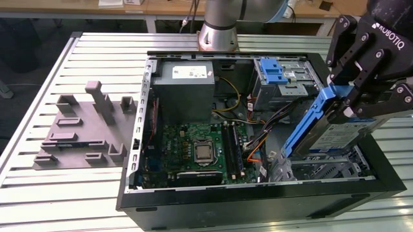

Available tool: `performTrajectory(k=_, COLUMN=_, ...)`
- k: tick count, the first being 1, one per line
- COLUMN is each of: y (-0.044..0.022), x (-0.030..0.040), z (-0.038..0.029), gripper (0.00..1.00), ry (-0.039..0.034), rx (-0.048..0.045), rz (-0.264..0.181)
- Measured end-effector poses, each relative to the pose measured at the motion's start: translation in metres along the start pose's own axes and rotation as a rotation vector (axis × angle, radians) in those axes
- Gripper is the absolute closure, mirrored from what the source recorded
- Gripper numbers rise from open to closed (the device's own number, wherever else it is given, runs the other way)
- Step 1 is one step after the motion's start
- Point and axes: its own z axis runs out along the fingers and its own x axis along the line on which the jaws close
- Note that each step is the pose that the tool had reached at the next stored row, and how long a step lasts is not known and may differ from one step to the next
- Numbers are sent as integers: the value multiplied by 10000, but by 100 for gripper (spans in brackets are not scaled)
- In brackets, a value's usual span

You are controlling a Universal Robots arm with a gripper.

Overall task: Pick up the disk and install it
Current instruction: 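Insert the disk into the insertion slot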

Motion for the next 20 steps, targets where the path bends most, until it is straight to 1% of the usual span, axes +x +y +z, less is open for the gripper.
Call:
performTrajectory(k=5, y=-43, x=-6, z=32, gripper=64, ry=0, rx=0, rz=0)
performTrajectory(k=9, y=-50, x=-24, z=45, gripper=64, ry=-1, rx=0, rz=1)
performTrajectory(k=16, y=-85, x=-26, z=76, gripper=64, ry=-2, rx=0, rz=0)
performTrajectory(k=20, y=-89, x=-35, z=94, gripper=64, ry=-4, rx=0, rz=1)
